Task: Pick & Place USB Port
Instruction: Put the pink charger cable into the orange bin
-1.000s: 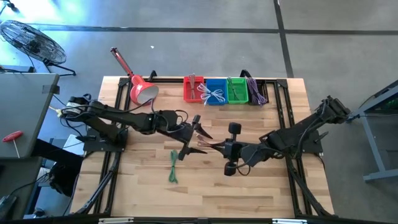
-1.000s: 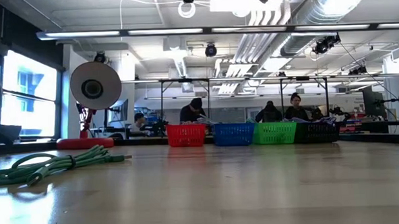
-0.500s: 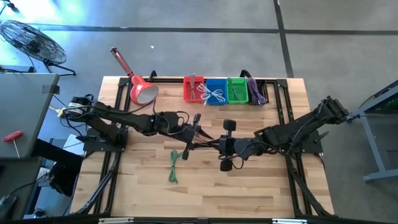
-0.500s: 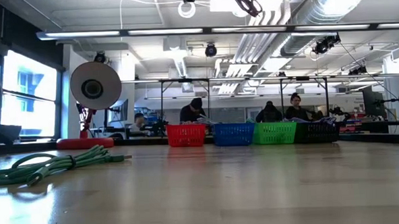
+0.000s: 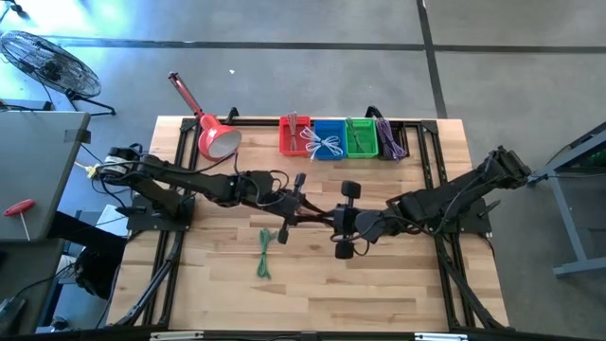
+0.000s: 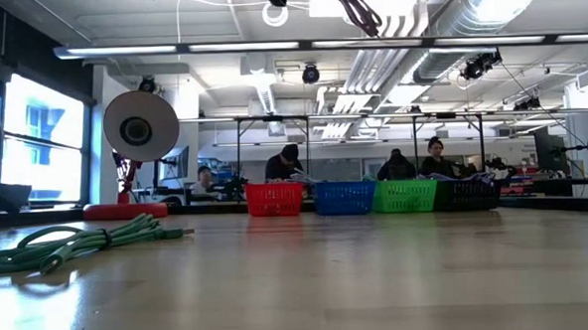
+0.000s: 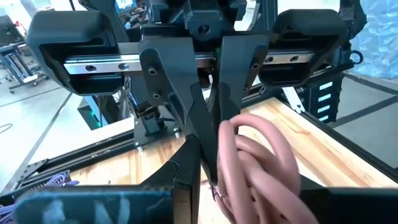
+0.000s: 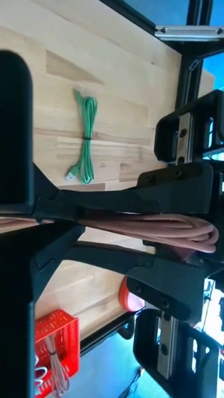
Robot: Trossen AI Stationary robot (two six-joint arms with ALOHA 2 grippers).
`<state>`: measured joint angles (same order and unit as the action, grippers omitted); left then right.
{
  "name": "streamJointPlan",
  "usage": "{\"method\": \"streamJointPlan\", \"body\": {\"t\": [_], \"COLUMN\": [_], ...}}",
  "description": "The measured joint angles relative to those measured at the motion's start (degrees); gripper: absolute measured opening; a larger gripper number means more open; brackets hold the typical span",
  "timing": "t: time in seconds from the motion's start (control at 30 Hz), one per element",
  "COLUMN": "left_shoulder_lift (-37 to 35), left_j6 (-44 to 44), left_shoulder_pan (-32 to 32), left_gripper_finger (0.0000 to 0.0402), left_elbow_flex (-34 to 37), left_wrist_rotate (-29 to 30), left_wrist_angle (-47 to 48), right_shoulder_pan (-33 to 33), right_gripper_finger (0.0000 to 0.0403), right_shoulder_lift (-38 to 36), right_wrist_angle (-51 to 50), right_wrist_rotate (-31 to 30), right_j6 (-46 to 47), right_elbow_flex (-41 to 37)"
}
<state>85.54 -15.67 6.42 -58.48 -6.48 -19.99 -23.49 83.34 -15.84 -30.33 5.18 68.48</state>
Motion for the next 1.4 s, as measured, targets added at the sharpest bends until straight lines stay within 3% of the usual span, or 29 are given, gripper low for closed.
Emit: {"method": "streamJointPlan", "body": {"t": [0.53,0.67,1.1,1.23,1.4], "left_shoulder_lift": [0.0,-0.2,-1.2,-3.7,-9.5], "left_j6": [0.3,0.2,-0.3,-2.8,-10.8], "left_shoulder_pan": [0.0,0.0,0.0,0.0,-0.1], "left_gripper_finger": [0.0062,0.0033,0.0030,0.0030,0.0030], "left_elbow_flex": [0.0,0.2,0.2,0.1,0.0], "left_wrist_rotate": [0.1,-0.3,-0.3,6.6,29.6], "left_wrist_angle": [0.9,1.7,1.8,5.7,14.9], "right_shoulder_pan": [0.3,0.1,0.2,0.2,0.2], "right_gripper_finger": [0.0027,0.0041,0.0111,0.0126,0.0131], "right_shoulder_lift": [-0.6,-0.8,-0.8,-0.7,-0.7], "right_wrist_angle": [-5.6,-7.2,-7.9,-8.9,-10.9], "right_wrist_rotate": [0.1,1.3,0.8,0.7,-0.4], "right_j6": [2.5,2.5,5.1,5.0,5.3], "right_elbow_flex": [0.2,0.1,0.0,0.0,0.0]}}
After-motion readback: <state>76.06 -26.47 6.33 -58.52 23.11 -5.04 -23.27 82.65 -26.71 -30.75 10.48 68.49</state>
